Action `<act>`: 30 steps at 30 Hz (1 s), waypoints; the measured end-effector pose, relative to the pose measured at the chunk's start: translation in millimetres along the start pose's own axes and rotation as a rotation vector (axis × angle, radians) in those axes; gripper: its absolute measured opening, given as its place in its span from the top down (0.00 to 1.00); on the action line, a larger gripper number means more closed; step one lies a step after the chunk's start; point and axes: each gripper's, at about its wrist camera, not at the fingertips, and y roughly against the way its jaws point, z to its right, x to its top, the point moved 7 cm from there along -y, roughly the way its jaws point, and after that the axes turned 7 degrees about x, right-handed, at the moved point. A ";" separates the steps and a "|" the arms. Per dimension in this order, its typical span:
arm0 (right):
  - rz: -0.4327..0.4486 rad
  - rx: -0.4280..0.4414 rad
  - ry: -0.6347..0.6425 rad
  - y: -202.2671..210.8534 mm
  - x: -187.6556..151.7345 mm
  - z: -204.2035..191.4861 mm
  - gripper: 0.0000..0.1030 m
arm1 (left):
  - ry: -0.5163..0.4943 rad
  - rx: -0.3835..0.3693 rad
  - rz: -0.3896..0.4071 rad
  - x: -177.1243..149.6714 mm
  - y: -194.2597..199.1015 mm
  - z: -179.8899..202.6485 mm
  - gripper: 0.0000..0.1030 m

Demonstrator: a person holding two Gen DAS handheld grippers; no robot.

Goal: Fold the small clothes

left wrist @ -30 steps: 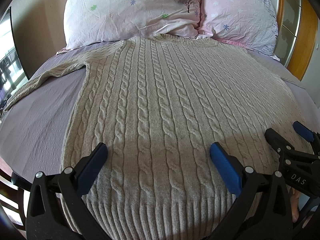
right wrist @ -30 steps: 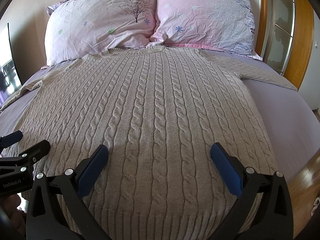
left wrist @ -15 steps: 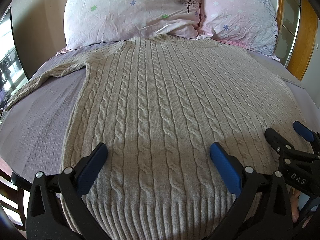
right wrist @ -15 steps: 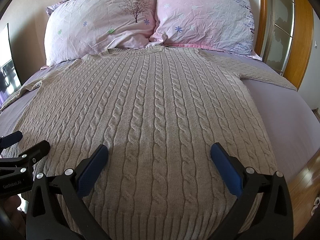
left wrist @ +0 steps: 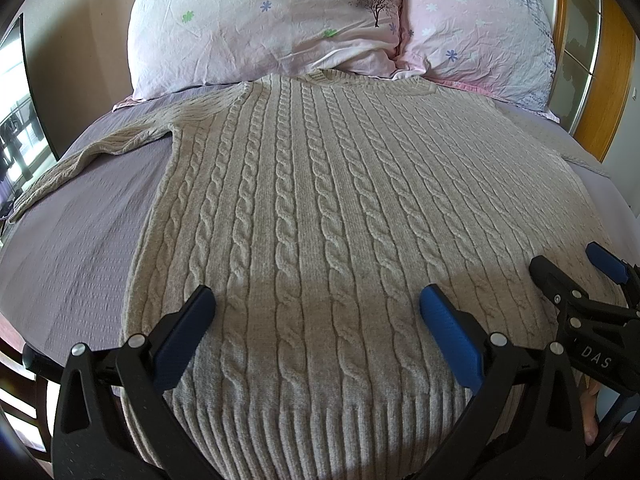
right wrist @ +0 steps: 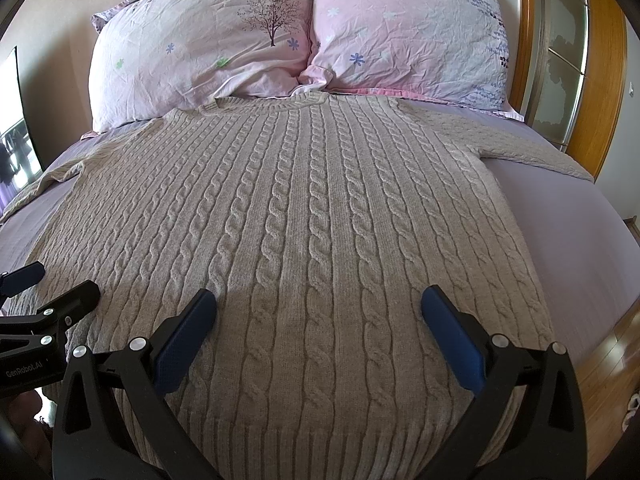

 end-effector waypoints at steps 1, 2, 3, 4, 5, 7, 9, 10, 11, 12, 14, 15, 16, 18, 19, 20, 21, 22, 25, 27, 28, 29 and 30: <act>0.000 0.000 0.000 0.0 0.0 0.0 0.01 | 0.000 0.000 0.000 0.0 0.0 0.0 0.02; 0.001 0.000 0.000 0.1 0.0 0.0 0.01 | 0.000 0.000 0.000 0.1 0.0 0.0 0.02; 0.001 0.000 0.000 0.1 0.0 0.0 0.01 | 0.000 0.000 0.000 0.0 0.0 0.0 0.02; 0.000 0.000 0.000 0.1 0.0 0.0 0.01 | 0.000 0.000 0.000 0.0 0.0 0.0 0.02; 0.000 0.000 0.000 0.1 0.0 0.1 0.01 | 0.000 0.000 0.000 0.1 0.0 0.0 0.02; 0.000 0.000 0.000 0.1 0.0 0.1 0.01 | 0.000 0.000 0.000 0.0 0.0 0.0 0.02; 0.001 0.000 0.000 0.1 0.1 0.1 0.01 | 0.000 0.000 0.001 0.1 0.0 0.0 0.02; 0.001 0.000 0.000 0.2 0.0 0.1 0.01 | 0.000 0.000 0.001 0.1 0.0 0.0 0.02; 0.001 0.000 0.000 0.2 0.1 0.1 0.01 | 0.000 0.000 0.001 0.1 0.0 0.0 0.02; 0.001 0.000 0.000 0.2 0.0 0.1 0.01 | 0.000 0.000 0.001 0.1 0.0 0.0 0.02; 0.001 0.000 0.000 0.3 0.2 0.2 0.01 | 0.000 0.000 0.001 0.1 0.1 0.0 0.02; 0.001 0.000 0.001 0.4 0.2 0.2 0.01 | 0.000 0.000 0.001 0.2 0.0 0.0 0.02; 0.001 0.000 0.000 0.5 0.2 0.2 0.01 | 0.000 0.000 0.001 0.1 0.0 0.0 0.02; 0.001 0.000 0.000 0.5 0.3 0.2 0.01 | 0.000 0.000 0.001 0.1 0.1 0.0 0.02; 0.001 0.000 0.001 0.7 0.3 0.2 0.01 | 0.000 0.000 0.002 0.1 0.1 0.0 0.02; 0.001 0.000 0.001 0.7 0.3 0.2 0.01 | 0.000 0.000 0.002 0.1 0.1 0.0 0.02; 0.001 0.000 0.001 0.8 0.4 0.2 0.01 | 0.000 0.000 0.002 0.1 0.1 0.0 0.02; 0.002 0.000 0.002 0.9 0.4 0.1 0.01 | 0.000 0.000 0.002 0.1 0.1 0.0 0.02; 0.012 0.004 0.009 -3.8 -6.1 -4.6 0.01 | -0.003 0.000 0.003 0.2 0.0 0.1 0.02; 0.039 0.024 0.026 -6.9 -10.4 -7.3 0.01 | -0.007 0.000 0.006 0.4 -0.2 0.3 0.02; 0.054 0.044 0.041 -7.3 -11.3 -8.2 0.01 | -0.010 0.000 0.011 0.5 -0.2 0.3 0.02; 0.064 0.077 0.053 -6.6 -10.5 -7.4 0.01 | -0.012 -0.001 0.021 0.6 1.2 -1.7 0.02; 0.062 0.127 0.046 -4.8 -8.0 -3.5 0.01 | -0.013 -0.002 0.029 1.7 -0.6 -1.4 0.02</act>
